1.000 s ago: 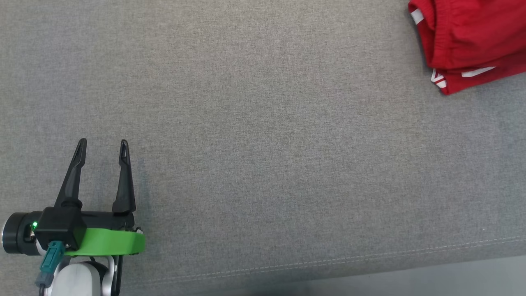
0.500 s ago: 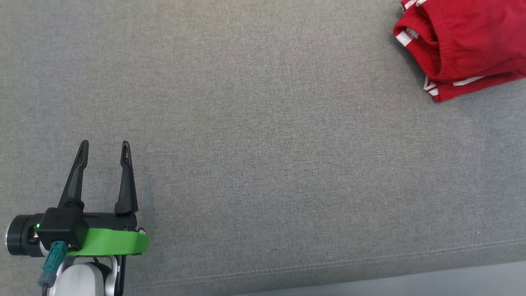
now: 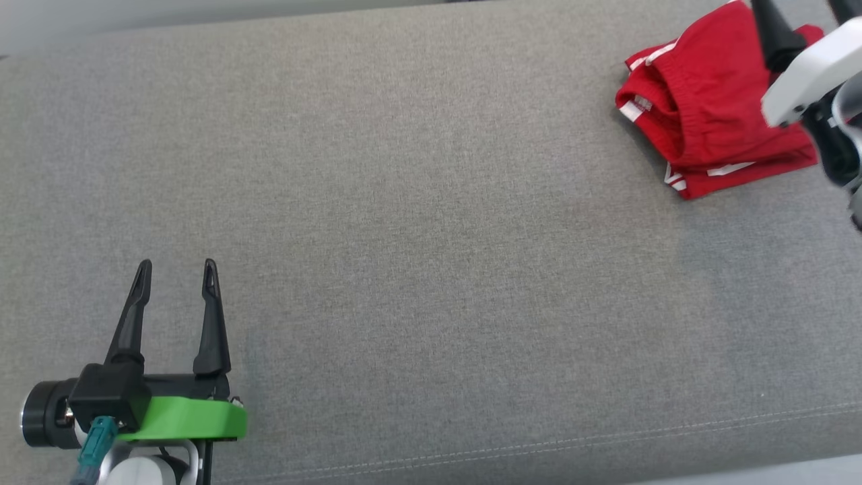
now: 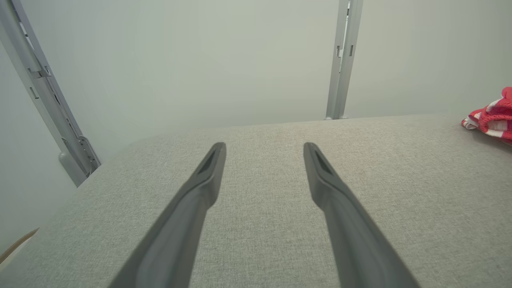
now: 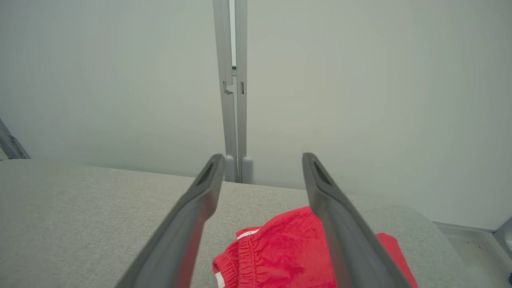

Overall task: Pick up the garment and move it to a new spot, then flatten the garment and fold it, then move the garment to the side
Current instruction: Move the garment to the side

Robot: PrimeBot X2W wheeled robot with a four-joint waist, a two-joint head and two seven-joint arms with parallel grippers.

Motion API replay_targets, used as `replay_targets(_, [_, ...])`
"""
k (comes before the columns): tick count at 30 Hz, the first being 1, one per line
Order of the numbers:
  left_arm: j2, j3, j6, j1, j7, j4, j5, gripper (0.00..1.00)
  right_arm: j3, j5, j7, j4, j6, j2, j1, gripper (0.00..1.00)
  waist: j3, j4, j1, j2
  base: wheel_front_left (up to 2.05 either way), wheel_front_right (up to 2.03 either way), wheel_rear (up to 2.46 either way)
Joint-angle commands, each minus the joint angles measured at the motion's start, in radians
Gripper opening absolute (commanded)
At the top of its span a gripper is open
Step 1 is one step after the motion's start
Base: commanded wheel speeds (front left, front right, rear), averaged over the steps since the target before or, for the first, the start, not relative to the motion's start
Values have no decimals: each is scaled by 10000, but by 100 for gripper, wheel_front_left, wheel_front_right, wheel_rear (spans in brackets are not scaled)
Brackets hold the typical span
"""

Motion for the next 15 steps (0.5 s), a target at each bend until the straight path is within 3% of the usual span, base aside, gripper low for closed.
replay_targets(1, [-16,45,23,173,-39,-14,-98,100,-345,-266,-36,-238,-11,157,441,100,-349,-5,0,-1,0,0,0])
replay_targets(15, [-96,113,114,668,-39,206,-230,100,-5135,-3318,-38,-2848,-10,2217,5175,100,-1264,-59,0,-1,0,0,0])
